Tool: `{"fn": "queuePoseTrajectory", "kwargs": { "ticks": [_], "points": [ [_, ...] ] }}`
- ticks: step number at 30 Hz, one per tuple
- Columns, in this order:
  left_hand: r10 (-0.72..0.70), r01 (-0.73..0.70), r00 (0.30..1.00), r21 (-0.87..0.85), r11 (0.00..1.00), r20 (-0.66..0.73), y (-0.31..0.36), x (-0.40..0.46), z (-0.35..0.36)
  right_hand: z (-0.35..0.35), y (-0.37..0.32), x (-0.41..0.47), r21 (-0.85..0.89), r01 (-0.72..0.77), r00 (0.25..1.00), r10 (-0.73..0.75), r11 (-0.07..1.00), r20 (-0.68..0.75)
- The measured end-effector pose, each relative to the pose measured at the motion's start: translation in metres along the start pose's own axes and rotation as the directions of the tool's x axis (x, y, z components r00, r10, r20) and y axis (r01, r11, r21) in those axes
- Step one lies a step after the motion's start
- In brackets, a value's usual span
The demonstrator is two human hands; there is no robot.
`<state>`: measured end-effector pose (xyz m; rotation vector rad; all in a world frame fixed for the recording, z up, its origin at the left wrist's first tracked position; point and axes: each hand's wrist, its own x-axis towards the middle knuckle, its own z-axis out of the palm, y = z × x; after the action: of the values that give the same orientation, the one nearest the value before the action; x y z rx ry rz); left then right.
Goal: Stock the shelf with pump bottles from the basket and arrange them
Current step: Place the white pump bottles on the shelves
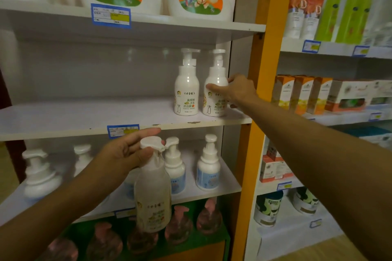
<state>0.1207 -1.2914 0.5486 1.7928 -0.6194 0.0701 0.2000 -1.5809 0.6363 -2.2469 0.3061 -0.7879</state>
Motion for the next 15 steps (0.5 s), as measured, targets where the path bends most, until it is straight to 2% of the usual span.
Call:
{"fn": "queuePoseTrajectory", "kwargs": {
  "ticks": [5, 15],
  "points": [
    [-0.001, 0.001, 1.000, 0.009, 1.000, -0.007, 0.0021, -0.0019, 0.0010, 0.0072, -0.0005, 0.0021, -0.065, -0.035, 0.997, 0.030, 0.997, -0.072],
    [-0.013, 0.012, 0.999, -0.030, 0.999, -0.038, 0.0040, -0.0054, -0.0068, 0.0103, 0.0046, 0.0018, -0.037, -0.036, 0.997, 0.033, 0.999, -0.075]
  ]
}}
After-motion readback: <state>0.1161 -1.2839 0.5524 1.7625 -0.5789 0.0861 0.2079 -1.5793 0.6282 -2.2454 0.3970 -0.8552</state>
